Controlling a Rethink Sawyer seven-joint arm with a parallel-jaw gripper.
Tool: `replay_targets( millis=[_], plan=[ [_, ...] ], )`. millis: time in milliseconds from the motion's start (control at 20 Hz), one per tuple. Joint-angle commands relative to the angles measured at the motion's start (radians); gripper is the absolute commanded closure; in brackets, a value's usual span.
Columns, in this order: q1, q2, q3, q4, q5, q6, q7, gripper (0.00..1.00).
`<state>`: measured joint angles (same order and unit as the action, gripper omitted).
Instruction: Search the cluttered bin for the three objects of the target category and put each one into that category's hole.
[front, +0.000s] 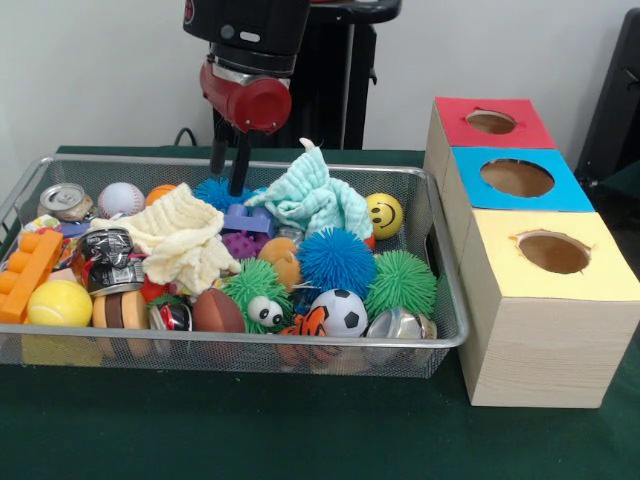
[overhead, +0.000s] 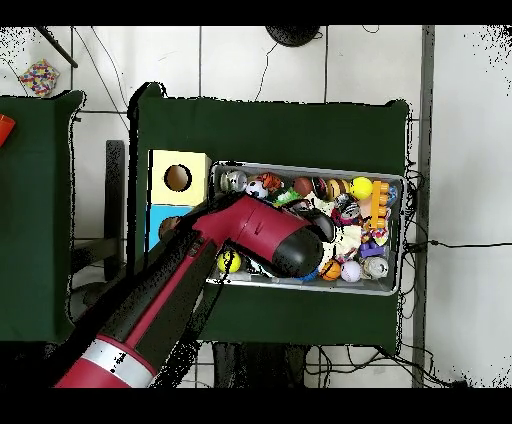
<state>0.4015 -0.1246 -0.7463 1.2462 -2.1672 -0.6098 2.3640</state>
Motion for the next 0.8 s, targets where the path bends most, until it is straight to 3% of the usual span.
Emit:
replay_targets(
  millis=[50, 800],
  plan=[
    [0.01, 0.065, 0.219, 0.076, 0.005, 0.096, -0.288, 0.0],
    [-0.002, 0.073, 0.319, 0.114, 0.011, 0.313, -0.337, 0.0]
  ],
)
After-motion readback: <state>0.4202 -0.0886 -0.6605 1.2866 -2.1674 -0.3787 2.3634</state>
